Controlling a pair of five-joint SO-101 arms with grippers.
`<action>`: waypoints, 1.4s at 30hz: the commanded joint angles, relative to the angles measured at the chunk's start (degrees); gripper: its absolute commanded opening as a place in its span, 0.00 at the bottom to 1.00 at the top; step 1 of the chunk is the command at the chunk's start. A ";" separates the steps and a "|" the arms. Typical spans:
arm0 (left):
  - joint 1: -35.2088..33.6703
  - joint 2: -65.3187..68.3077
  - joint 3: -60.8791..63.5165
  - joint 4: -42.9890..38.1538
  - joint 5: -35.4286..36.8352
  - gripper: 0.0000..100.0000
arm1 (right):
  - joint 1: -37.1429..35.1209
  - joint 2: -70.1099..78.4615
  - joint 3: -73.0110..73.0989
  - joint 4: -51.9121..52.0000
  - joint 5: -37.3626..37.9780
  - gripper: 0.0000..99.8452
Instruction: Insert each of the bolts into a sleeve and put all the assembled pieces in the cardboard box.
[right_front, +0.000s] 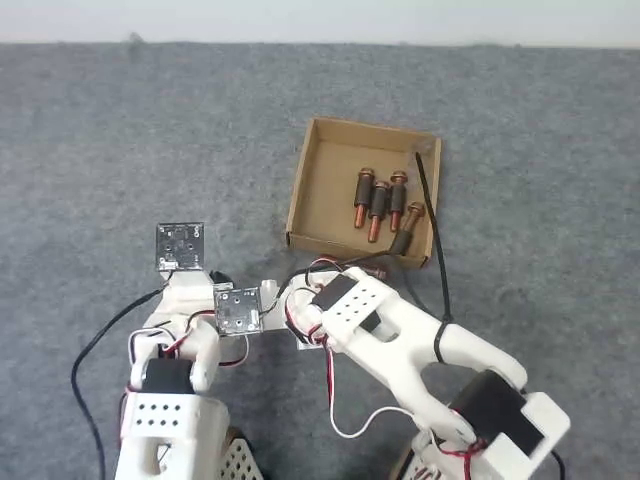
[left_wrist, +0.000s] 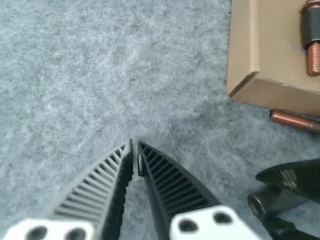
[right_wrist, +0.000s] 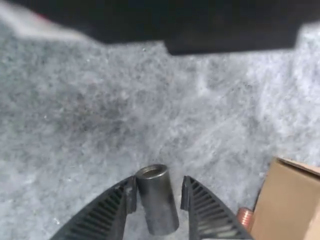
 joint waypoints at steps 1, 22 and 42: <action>0.70 -1.05 -0.66 -2.11 -0.53 0.01 | 1.01 2.42 -3.08 -0.57 -0.09 0.13; -21.98 -1.05 -0.66 0.70 -0.53 0.01 | 1.01 -12.62 -2.90 5.58 -0.44 0.13; -23.03 -1.05 1.19 -1.23 -0.88 0.01 | 1.01 -7.96 -1.05 2.59 0.00 0.13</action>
